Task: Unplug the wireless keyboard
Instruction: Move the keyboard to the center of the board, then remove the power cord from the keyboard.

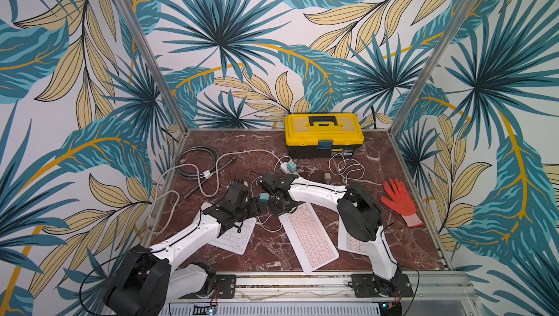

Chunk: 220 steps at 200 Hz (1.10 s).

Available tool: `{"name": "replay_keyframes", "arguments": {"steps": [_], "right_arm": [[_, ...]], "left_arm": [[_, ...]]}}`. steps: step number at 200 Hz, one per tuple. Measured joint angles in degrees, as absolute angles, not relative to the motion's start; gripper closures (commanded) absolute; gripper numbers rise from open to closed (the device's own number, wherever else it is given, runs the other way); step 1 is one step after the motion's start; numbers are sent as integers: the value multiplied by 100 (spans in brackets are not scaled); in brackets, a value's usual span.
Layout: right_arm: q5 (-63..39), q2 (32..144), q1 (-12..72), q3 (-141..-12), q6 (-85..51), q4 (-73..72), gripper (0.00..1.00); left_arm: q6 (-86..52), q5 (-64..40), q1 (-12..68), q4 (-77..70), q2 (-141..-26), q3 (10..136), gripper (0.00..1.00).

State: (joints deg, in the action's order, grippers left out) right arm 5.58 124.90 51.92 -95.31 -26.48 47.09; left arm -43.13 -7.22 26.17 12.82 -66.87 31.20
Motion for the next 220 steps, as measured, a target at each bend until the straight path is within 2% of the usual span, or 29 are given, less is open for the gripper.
{"name": "replay_keyframes", "arguments": {"steps": [31,118,154,191,220], "right_arm": [[582,12497,5166,-9564,-2679,4744,94],[421,12669,4289,-9883,-2700,4729,95],[386,12676,4241,-9874,-2703,4698,95],[139,12527,4163,-9590,-2768,4401,95],[-56,12394,4099,-9347,-2814,4136,95]], "left_arm": [[-4309,-729,2617,1264,-6611,3111,43],[-3850,-1345,2764,1125,-7022,3144,48],[-2932,-1619,3597,1026,-7476,3476,48],[-1645,-1424,4781,530,-7784,3673,48],[-738,-1337,5295,-43,-7797,3597,49]]}}
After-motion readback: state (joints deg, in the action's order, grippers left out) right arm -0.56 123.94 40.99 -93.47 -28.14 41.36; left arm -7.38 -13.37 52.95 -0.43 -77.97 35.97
